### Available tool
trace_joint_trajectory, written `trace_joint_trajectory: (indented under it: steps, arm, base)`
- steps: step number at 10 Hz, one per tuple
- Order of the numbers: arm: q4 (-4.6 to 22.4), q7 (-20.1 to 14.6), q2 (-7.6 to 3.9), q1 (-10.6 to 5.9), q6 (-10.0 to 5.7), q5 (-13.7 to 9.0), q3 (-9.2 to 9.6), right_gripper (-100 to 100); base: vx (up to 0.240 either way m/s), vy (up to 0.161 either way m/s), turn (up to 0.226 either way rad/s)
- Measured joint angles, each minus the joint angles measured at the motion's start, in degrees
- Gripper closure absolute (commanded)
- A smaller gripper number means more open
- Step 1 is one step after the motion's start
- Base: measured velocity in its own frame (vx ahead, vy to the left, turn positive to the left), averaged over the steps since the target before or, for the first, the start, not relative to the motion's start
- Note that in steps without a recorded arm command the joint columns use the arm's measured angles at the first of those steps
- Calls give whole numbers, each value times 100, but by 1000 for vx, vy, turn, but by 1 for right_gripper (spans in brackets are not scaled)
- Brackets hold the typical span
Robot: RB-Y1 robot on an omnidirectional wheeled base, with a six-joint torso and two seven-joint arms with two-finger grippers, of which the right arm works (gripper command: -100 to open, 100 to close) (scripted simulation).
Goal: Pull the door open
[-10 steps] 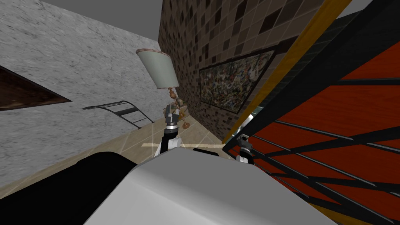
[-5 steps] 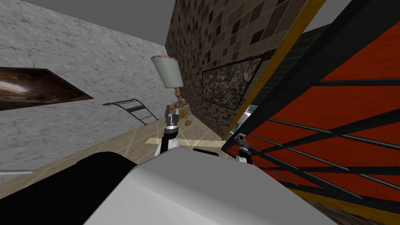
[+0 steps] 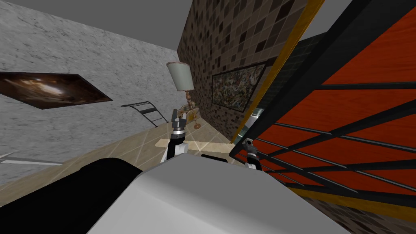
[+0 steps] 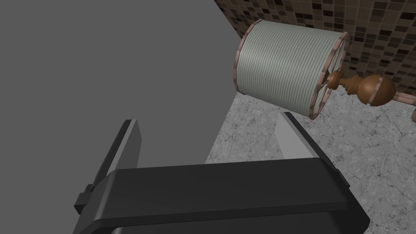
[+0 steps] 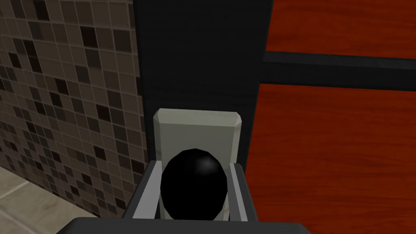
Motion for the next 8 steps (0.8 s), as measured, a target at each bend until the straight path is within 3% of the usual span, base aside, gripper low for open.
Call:
trace_joint_trajectory:
  steps: [6,8]
  arm:
    - [-246,-459,-309,281,-150,237,441,100]
    - [-207,-566,-338,298,-200,292,544,100]
  base:
    - [-247,-28,88]
    - [-142,-13,70]
